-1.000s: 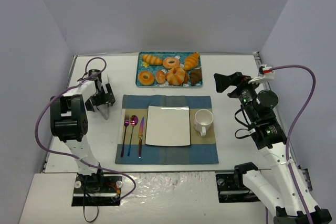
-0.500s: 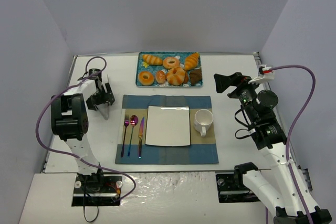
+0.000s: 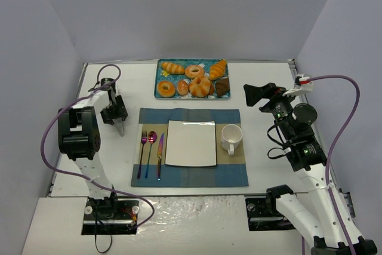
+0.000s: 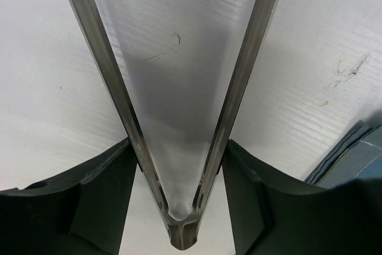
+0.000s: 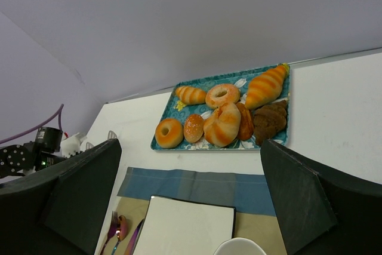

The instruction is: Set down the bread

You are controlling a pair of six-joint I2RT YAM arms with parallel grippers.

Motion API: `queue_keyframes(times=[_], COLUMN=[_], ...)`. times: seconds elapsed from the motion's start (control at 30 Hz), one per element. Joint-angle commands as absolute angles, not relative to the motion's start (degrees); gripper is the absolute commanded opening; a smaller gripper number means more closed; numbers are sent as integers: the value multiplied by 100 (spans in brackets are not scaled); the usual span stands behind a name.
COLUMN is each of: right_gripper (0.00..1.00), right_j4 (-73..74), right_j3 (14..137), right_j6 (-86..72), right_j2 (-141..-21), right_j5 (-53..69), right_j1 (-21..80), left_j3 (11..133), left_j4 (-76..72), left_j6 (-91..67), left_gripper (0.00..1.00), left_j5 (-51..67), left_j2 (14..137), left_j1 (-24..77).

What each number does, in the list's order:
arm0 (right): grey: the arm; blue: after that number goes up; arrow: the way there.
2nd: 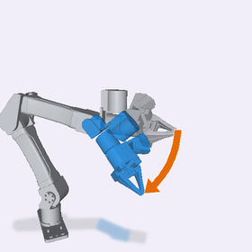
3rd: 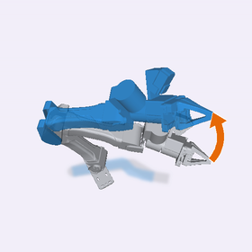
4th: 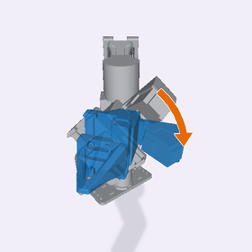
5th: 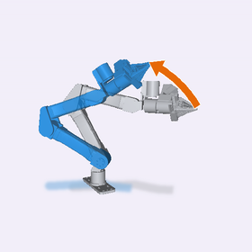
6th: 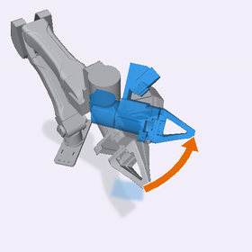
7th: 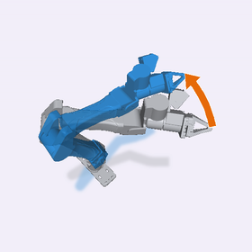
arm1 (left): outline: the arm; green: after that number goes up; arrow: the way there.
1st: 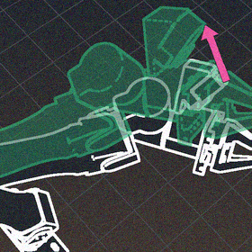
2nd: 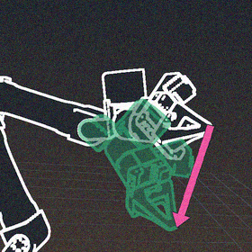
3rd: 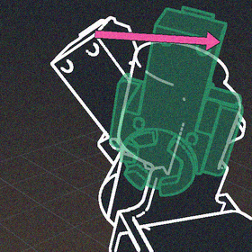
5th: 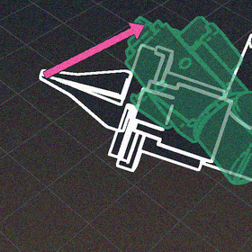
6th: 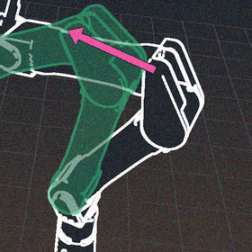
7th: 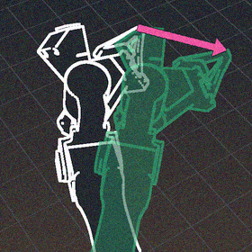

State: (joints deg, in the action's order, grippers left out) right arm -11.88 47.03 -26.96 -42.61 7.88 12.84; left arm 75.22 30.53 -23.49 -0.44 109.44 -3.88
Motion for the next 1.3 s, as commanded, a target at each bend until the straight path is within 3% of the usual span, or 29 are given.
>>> queue_keyframes(times=[0.0,0.83,1.27], right_gripper=[100,100,100], right_j4=[-1573,-1608,-1609], right_j3=[4808,4755,4729], right_j6=[-2645,-2698,-2690], right_j2=[-4218,-4263,-4298], right_j5=[694,721,712], right_j1=[1327,1319,1327], left_j3=[7708,7813,7866], left_j4=[3076,3454,3498], left_j6=[-2433,-2356,-2347], left_gripper=[52,51,44], left_j5=[-196,-817,-826], left_j2=[10453,9058,8755], left_j1=[-412,-78,166])
